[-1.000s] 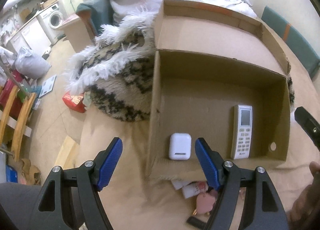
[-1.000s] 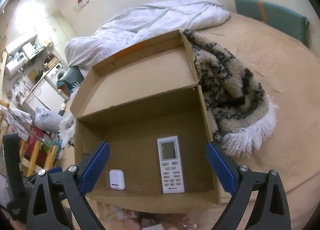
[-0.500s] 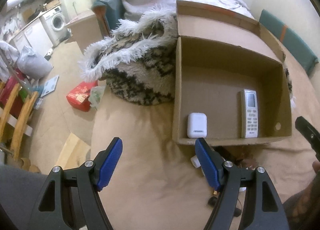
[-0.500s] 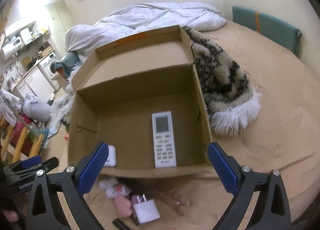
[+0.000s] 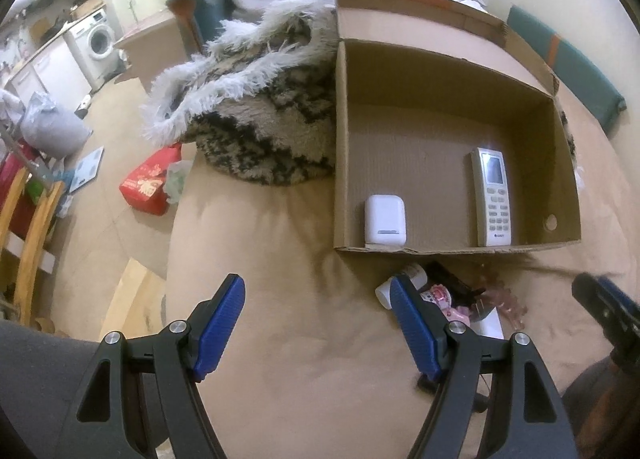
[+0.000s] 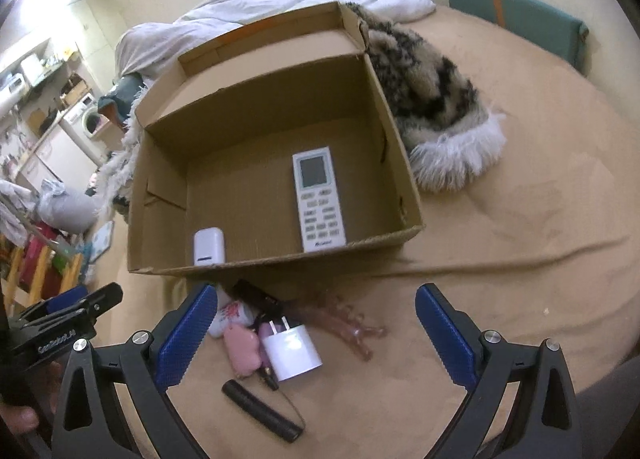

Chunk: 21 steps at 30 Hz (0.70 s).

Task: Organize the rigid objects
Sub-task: 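Withdraw both tools from the box back toward the item pile, then grasp the white USB charger with the right tool while the left tool grasps the black flashlight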

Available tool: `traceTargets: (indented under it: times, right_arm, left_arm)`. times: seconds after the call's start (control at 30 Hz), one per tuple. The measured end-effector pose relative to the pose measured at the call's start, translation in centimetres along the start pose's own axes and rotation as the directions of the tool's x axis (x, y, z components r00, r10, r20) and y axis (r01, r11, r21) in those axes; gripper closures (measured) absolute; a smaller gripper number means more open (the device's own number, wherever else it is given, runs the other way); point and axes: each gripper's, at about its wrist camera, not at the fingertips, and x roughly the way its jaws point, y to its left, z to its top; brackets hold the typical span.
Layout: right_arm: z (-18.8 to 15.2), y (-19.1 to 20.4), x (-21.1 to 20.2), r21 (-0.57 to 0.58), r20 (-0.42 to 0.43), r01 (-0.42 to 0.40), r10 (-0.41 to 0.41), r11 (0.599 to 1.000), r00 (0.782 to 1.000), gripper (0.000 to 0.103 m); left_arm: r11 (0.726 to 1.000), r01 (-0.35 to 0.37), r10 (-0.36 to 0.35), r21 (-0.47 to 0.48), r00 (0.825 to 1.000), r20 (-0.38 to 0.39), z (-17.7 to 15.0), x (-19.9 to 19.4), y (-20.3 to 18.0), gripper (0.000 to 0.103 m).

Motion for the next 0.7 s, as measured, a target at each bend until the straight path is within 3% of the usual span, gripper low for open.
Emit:
traceTargets:
  times: [0.17, 0.37, 0.4, 0.43, 0.5, 0.7]
  right_arm:
    - [-0.1, 0.0, 0.2, -0.013, 0.008, 0.057, -0.057, 0.998, 0.998, 0.000]
    - [-0.6, -0.3, 2.7, 0.017, -0.114, -0.043, 0.045, 0.999, 0.992, 0.000]
    - [-0.7, -0.4, 3.6, 0.026, -0.155, -0.060, 0.063, 0.998, 0.986, 0.002]
    - [-0.9, -0.5, 4.6, 0.037, -0.204, -0.079, 0.085, 0.996, 0.975, 0.014]
    - [-1.2, -0.8, 6.4, 0.072, -0.280, -0.112, 0.128, 0.991, 0.951, 0.026]
    - [-2.1, -0.1, 9.1, 0.061, -0.389, -0.131, 0.144, 0.990, 0.910, 0.026]
  left_arm:
    - [0.999, 0.006, -0.006, -0.032, 1.000, -0.011, 0.2, 0.0, 0.6, 0.030]
    - [0.998, 0.009, -0.012, -0.060, 0.999, -0.047, 0.3, 0.8, 1.1, 0.030]
    - [0.998, 0.012, -0.015, -0.064, 0.998, -0.054, 0.3, 0.9, 1.1, 0.030]
    - [0.998, 0.015, -0.019, -0.068, 0.998, -0.061, 0.3, 1.1, 1.2, 0.030]
    - [0.997, 0.021, -0.027, -0.073, 0.997, -0.075, 0.2, 1.3, 1.1, 0.030]
    - [0.997, 0.023, -0.029, -0.073, 0.996, -0.083, 0.2, 1.5, 1.0, 0.030]
